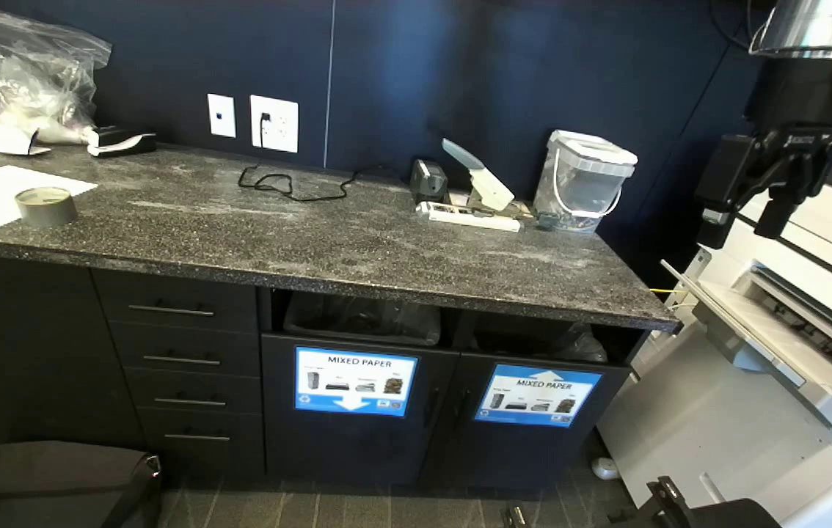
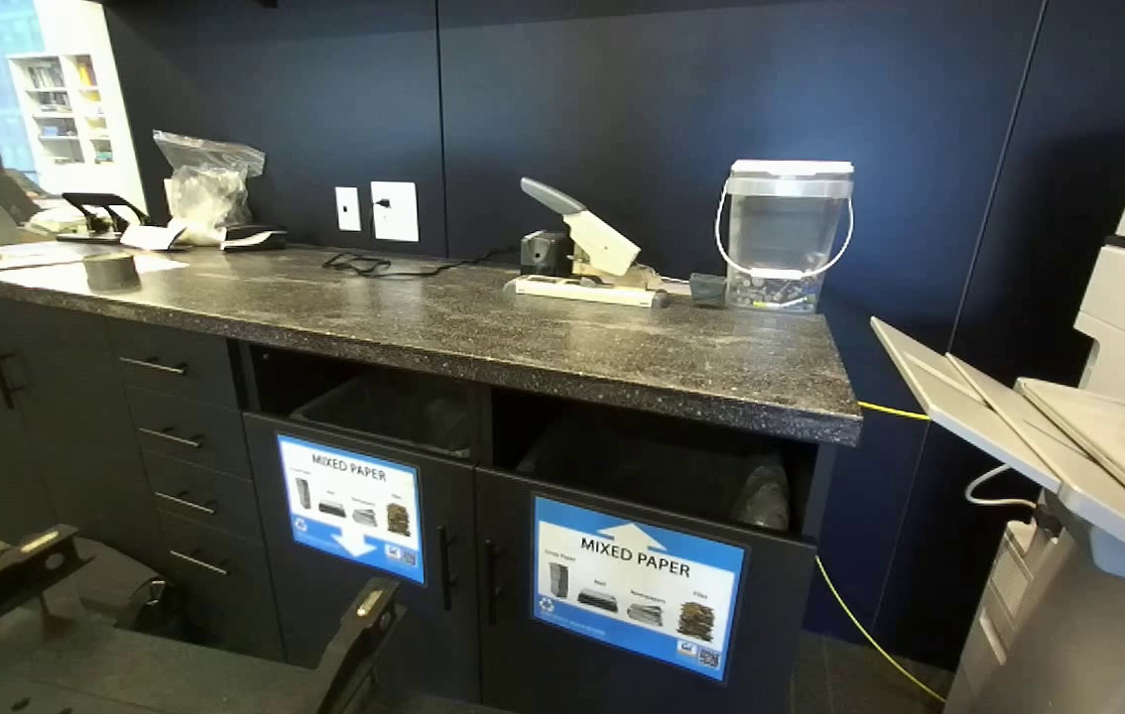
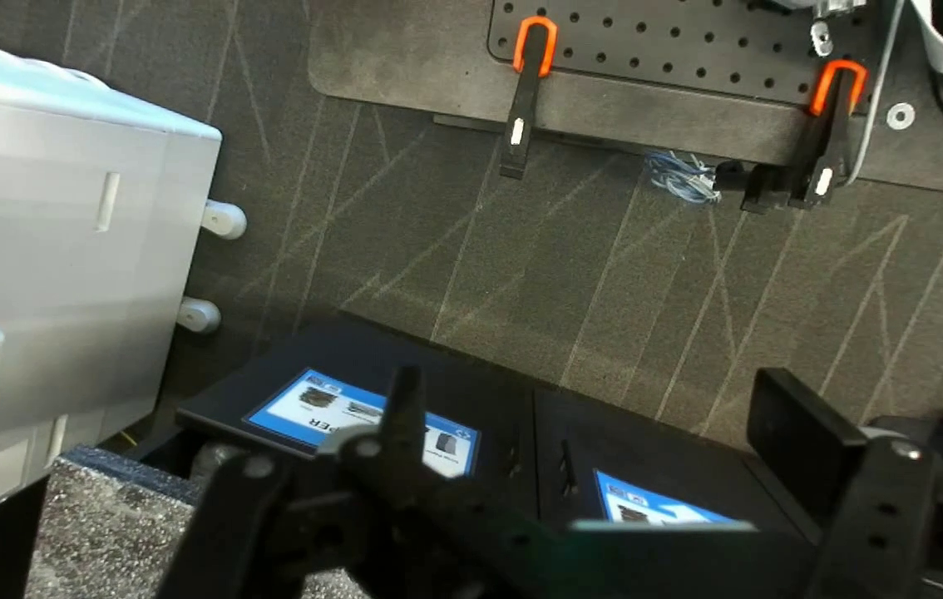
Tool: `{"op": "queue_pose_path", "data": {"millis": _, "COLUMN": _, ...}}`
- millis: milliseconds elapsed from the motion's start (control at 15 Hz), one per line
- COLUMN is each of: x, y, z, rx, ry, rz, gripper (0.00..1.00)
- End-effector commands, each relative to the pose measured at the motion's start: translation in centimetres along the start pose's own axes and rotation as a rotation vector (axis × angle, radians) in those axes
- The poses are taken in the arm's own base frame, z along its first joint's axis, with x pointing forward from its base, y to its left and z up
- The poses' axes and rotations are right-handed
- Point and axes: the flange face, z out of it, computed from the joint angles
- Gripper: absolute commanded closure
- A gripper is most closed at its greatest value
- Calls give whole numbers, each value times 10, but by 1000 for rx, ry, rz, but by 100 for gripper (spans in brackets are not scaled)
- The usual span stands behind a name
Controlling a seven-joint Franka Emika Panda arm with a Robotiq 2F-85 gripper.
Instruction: Pick up the papers from the counter and put them in the bin
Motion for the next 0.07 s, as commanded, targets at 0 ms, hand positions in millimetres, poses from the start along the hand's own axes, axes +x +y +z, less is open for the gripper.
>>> {"op": "queue_pose_path", "data": {"millis": 0, "x": 0, "y": 0, "z": 0, "rx": 0, "ry": -2, "rz": 0, "gripper": 0}}
